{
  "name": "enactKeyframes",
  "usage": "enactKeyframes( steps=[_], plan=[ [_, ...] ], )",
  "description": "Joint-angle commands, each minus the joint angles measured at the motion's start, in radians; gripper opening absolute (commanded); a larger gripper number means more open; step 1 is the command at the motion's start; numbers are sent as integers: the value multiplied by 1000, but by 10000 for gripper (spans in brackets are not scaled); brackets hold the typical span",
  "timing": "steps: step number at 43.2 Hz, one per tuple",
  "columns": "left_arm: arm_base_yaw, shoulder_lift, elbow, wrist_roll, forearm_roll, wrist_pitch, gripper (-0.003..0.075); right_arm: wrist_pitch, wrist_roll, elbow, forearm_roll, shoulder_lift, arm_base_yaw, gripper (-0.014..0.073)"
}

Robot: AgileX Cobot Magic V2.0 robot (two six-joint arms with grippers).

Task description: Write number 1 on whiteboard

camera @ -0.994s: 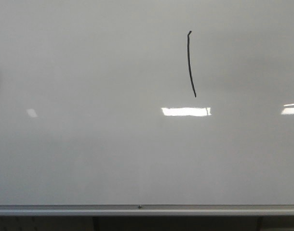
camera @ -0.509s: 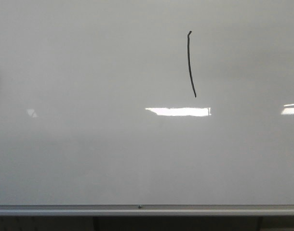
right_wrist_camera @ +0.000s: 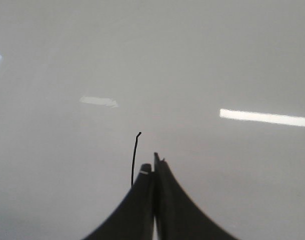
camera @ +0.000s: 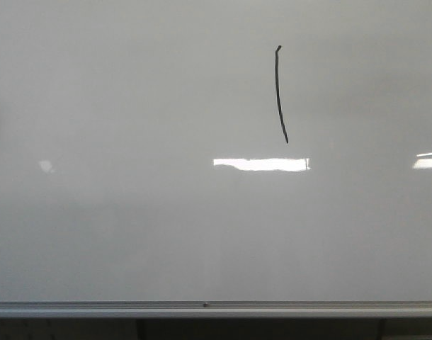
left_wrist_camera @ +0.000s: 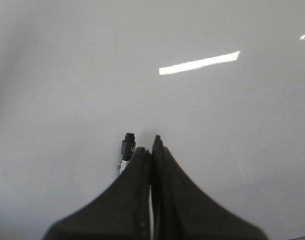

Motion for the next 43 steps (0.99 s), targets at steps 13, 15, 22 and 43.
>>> enactKeyframes(
  steps=[13, 15, 22, 43],
  plan=[
    [-8, 11, -22, -9, -15, -64, -20, -61, 1, -27, 14, 0, -6, -107],
    [-8, 6, -22, -9, 3, -61, -20, -61, 1, -27, 14, 0, -6, -107],
    [-20, -39, 3, -287, 229, -78, -20, -61, 1, -27, 14, 0, -6, -107],
    [-168, -409, 437, -602, 477, -427, -20, -61, 1, -27, 14, 0, -6, -107]
  ],
)
